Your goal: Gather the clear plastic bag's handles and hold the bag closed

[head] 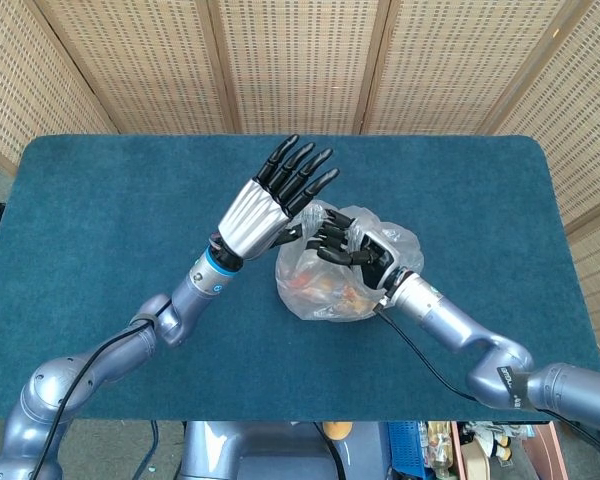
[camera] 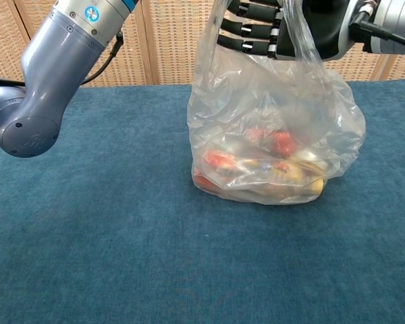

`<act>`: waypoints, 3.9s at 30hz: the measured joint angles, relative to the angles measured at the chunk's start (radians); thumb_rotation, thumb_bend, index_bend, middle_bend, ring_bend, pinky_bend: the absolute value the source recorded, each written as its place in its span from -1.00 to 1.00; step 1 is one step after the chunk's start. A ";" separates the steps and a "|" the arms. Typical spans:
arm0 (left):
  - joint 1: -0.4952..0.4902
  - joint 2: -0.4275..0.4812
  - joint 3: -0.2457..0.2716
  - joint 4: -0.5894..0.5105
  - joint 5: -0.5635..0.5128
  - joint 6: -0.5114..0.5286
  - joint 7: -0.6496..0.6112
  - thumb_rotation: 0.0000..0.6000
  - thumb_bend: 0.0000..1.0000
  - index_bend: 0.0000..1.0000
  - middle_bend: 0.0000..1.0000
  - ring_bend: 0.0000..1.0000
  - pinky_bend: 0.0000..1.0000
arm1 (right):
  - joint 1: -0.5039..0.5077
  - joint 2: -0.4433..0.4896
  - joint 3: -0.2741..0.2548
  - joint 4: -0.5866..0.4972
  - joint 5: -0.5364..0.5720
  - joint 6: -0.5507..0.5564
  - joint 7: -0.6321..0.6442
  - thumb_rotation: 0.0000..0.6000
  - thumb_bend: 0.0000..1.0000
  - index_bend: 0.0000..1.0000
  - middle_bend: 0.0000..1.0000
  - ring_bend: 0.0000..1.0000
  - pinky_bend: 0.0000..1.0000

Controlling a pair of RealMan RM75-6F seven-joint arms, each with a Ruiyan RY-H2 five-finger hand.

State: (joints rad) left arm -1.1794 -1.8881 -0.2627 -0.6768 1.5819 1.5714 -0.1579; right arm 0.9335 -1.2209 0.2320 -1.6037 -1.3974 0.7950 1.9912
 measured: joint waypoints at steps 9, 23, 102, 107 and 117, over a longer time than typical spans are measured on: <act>-0.003 0.002 -0.003 -0.003 0.003 -0.002 0.010 1.00 -0.31 -1.00 -1.00 -1.00 -1.00 | -0.004 -0.025 0.037 0.004 0.038 -0.028 -0.064 1.00 -1.00 -0.29 -0.14 -0.48 -0.53; -0.010 -0.010 -0.005 0.009 -0.002 -0.023 0.013 1.00 -0.31 -1.00 -1.00 -1.00 -1.00 | -0.028 -0.065 0.097 -0.001 0.072 -0.041 -0.098 1.00 -0.95 -0.29 -0.14 -0.49 -0.53; 0.037 0.048 -0.019 -0.033 -0.052 -0.095 -0.027 1.00 -0.59 -1.00 -1.00 -1.00 -1.00 | -0.045 0.007 0.046 0.021 -0.089 -0.077 0.158 1.00 -0.51 -0.12 0.23 0.01 -0.13; 0.055 0.079 -0.015 -0.047 -0.056 -0.103 -0.042 1.00 -0.62 -1.00 -1.00 -1.00 -1.00 | -0.047 0.010 0.040 0.021 -0.085 -0.076 0.157 1.00 -0.50 -0.12 0.23 0.01 -0.13; 0.103 0.145 0.011 -0.062 -0.048 -0.106 -0.052 1.00 -0.64 -1.00 -1.00 -1.00 -1.00 | -0.049 0.020 0.040 0.030 -0.067 -0.081 0.153 1.00 -0.50 -0.12 0.23 0.00 -0.13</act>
State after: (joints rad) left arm -1.0765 -1.7430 -0.2513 -0.7385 1.5338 1.4653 -0.2099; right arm 0.8844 -1.2012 0.2723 -1.5741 -1.4644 0.7140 2.1441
